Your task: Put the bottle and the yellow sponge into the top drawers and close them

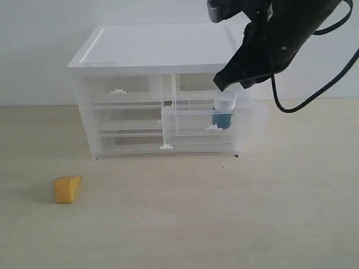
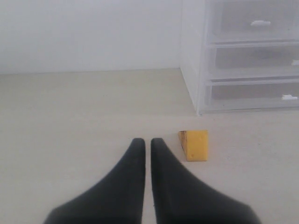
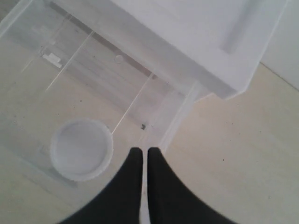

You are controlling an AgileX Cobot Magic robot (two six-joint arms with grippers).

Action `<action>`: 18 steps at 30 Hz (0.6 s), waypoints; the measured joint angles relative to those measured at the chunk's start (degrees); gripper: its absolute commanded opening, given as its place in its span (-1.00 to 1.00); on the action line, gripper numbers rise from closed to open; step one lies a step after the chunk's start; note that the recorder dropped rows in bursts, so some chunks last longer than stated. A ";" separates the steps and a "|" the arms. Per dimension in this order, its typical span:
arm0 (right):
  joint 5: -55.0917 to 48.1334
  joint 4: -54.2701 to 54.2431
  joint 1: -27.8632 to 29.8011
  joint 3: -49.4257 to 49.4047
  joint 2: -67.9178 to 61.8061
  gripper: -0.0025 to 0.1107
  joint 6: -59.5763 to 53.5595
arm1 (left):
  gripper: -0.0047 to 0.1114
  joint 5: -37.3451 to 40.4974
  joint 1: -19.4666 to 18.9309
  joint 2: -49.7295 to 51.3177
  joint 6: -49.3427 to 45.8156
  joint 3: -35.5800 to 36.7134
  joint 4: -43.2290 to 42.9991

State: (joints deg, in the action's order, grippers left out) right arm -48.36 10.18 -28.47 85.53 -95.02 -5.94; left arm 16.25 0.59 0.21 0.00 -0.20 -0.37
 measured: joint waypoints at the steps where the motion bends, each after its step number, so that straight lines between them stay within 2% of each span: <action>1: 0.28 -0.15 0.00 0.00 -0.42 -0.94 0.00 | -0.84 0.00 0.00 0.00 0.00 0.00 0.00; 10: 1.14 -1.21 0.00 0.00 -2.34 -0.94 -0.33 | -0.84 0.00 0.00 0.00 0.00 0.00 0.00; 18: 7.37 -14.68 0.00 0.00 -2.39 -0.94 -4.50 | -0.84 0.00 0.00 0.00 0.00 0.00 0.00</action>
State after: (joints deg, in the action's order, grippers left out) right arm -40.99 -4.50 -28.47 85.53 -97.41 -10.44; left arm 16.25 0.59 0.21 0.00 -0.20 -0.37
